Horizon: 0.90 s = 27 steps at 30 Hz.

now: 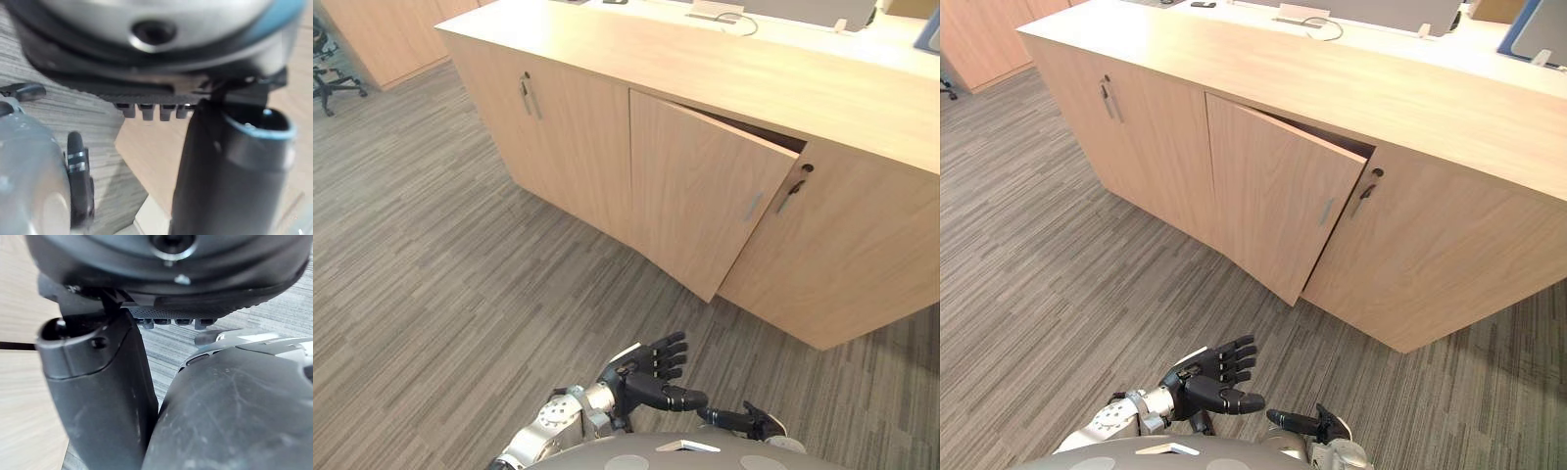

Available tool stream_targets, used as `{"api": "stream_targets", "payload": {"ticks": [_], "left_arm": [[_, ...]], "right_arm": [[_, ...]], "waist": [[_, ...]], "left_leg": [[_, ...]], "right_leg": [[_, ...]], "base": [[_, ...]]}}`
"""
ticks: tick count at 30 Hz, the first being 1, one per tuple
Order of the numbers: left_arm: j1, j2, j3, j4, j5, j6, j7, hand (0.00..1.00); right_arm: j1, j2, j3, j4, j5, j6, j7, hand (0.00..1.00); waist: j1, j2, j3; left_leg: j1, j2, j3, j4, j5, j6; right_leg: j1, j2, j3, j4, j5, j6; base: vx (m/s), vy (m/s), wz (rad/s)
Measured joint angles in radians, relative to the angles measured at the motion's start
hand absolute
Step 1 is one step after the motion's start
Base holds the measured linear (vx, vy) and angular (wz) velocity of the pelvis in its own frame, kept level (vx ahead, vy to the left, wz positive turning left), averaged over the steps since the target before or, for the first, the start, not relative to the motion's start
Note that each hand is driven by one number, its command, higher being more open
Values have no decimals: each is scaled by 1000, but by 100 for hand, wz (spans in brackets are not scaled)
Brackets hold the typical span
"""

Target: Walk over to the cabinet, pick up the folder, carry it to the office cabinet, place the folder inside the office cabinet, then close the office cabinet door

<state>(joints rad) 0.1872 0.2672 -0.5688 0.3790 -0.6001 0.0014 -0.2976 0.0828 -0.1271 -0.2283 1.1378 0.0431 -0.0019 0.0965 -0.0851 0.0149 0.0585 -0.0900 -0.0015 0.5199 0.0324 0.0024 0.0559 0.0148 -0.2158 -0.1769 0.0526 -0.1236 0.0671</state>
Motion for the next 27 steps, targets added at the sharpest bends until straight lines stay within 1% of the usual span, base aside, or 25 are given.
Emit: {"api": "stream_targets", "payload": {"ticks": [1,2,3,4,5,6,7,8,9,10,11,12,13,14,15,16,17,18,19,21,22,24,27], "left_arm": [[3,-15,37,25,24,0,13,100],[13,-37,108,67,78,-4,42,100],[23,-57,179,114,146,-11,71,100],[27,-63,233,146,193,-18,93,100],[30,-66,270,170,227,-31,109,100],[28,-90,362,235,300,-54,150,100],[25,-103,417,275,323,-59,170,100],[21,-106,441,301,332,-60,180,100],[18,-107,481,341,333,-60,191,100],[19,-115,517,382,333,-61,195,100],[18,-122,533,401,335,-62,196,100],[14,-136,568,456,341,-65,198,100],[12,-138,579,479,348,-66,200,100],[4,-133,613,514,374,-64,201,100],[-1,-127,650,545,414,-66,209,100],[-5,-125,666,559,429,-67,212,100],[-18,-122,683,583,473,-67,223,100],[-22,-122,698,603,500,-67,229,100],[-22,-123,705,618,525,-69,239,100],[-29,-125,705,639,536,-74,250,100],[-34,-129,707,653,536,-80,255,100],[-39,-140,708,674,536,-88,266,100],[-43,-146,710,683,538,-88,280,100]], "right_arm": [[-1,0,-6,5,1,2,0,100],[0,-1,-23,6,1,10,0,100],[6,-4,-47,8,4,16,-6,100],[12,-2,-67,12,5,15,-12,100],[10,2,-84,17,8,15,-17,100],[9,5,-120,25,22,17,-25,100],[8,4,-136,25,22,17,-28,100],[7,4,-147,25,23,16,-31,100],[9,3,-158,23,23,17,-39,100],[12,-4,-158,19,23,18,-41,100],[9,-11,-157,14,22,19,-41,100],[2,-20,-155,-5,21,21,-41,100],[-1,-23,-154,-13,20,21,-41,100],[-2,-8,-146,-24,20,20,-42,100],[6,18,-132,-45,16,20,-36,100],[12,29,-129,-52,13,19,-33,100],[17,47,-124,-54,6,18,-33,100],[23,59,-124,-52,1,19,-33,100],[26,62,-125,-50,1,19,-34,100],[35,61,-132,-50,1,19,-37,100],[35,61,-143,-49,2,19,-39,100],[42,57,-158,-38,3,19,-39,100],[42,54,-165,-21,3,17,-47,100]], "waist": [[4,-1,3],[24,5,5],[46,16,4],[56,19,6],[58,18,8],[61,14,13],[63,12,18],[63,9,20],[73,6,29],[86,9,27],[90,13,28],[95,26,31],[101,31,33],[109,18,34],[101,-6,25],[99,-18,18],[99,-25,12],[99,-43,-1],[97,-40,-8],[89,-44,-14],[82,-38,-15],[81,-24,-24],[80,-21,-29]], "left_leg": [[-28,34,9,80,-41,-13],[-68,117,26,243,-123,-34],[-83,194,38,360,-177,-54],[-85,231,27,426,-186,-51],[-97,245,-14,470,-179,-40],[-118,262,-138,538,-174,-37],[-127,263,-199,559,-171,-45],[-133,262,-235,571,-164,-56],[-140,251,-301,597,-147,-70],[-143,208,-401,569,-187,-109],[-140,180,-453,533,-204,-129],[-98,123,-569,394,-211,-148],[-79,113,-589,355,-189,-147],[-47,113,-551,328,-183,-144],[-37,106,-524,306,-184,-142],[-38,102,-516,300,-185,-140],[-27,95,-494,280,-184,-136],[-7,82,-483,250,-179,-129],[13,70,-469,221,-174,-122],[37,53,-463,188,-168,-113],[49,44,-462,169,-164,-107],[66,34,-457,144,-157,-99],[84,31,-456,115,-150,-92]], "right_leg": [[0,13,11,0,-2,-4],[4,47,38,1,-4,-7],[12,86,66,4,-4,-7],[26,104,85,4,-4,-7],[28,118,99,11,4,-7],[24,149,142,36,14,-6],[22,161,160,50,17,-6],[21,166,169,53,17,-6],[18,171,202,58,16,-10],[5,172,245,71,17,-18],[-6,172,262,76,17,-18],[-26,177,301,85,26,-4],[-31,183,322,88,27,-1],[-27,178,350,83,31,5],[-27,167,362,64,36,13],[-30,163,369,56,38,16],[-31,147,383,41,42,21],[-28,137,396,28,44,25],[-22,124,400,14,47,30],[-5,106,399,-4,49,33],[1,97,392,-9,49,33],[5,93,371,-17,57,40],[7,93,358,-20,61,42]], "base": [[39,-142,-57],[22,-179,-91],[30,-181,-98],[40,-112,-73],[68,-151,-59],[62,-131,-55],[67,-173,-51],[52,-83,-49],[75,-83,-75],[115,-27,-86],[138,29,-105],[151,108,-91],[119,123,-107],[115,101,-76],[91,60,-57],[113,73,-37],[123,100,-32],[147,117,-37],[143,111,-27],[118,90,-8],[112,77,2],[122,55,-3],[82,20,-2]]}}
